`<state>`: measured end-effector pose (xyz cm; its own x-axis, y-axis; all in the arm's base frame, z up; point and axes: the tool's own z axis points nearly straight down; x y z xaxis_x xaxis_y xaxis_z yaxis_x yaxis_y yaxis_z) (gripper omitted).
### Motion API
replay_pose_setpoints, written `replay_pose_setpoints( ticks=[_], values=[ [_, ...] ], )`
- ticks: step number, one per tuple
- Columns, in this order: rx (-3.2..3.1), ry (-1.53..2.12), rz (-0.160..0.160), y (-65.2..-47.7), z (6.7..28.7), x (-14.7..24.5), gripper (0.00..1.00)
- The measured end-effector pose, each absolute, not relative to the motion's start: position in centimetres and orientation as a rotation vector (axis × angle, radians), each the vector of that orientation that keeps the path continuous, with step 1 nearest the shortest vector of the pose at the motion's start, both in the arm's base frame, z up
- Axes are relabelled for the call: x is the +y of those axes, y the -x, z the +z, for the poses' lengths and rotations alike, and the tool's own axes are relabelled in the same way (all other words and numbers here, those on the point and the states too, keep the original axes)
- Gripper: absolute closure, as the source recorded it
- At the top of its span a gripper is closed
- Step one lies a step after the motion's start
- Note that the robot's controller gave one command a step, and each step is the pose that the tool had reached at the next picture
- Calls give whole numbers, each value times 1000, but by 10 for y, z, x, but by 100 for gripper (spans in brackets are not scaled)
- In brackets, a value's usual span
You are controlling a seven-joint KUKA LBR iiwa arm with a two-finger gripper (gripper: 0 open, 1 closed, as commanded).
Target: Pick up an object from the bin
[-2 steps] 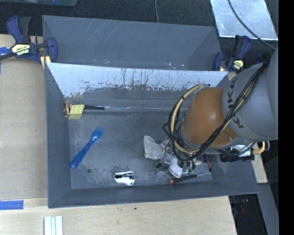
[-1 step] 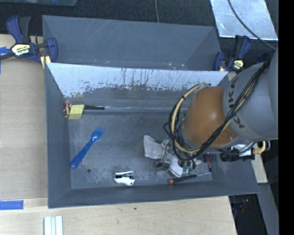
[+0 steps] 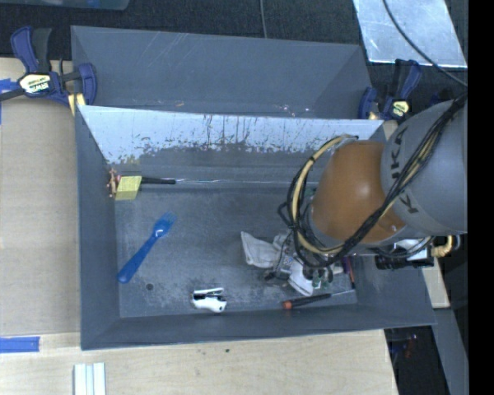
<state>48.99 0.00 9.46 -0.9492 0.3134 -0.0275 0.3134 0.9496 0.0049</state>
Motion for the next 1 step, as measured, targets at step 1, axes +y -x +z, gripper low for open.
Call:
replay_pose_setpoints(
  ticks=[1],
  values=[
    [3076, -493, 0, -490, 146, 0, 100]
  ],
)
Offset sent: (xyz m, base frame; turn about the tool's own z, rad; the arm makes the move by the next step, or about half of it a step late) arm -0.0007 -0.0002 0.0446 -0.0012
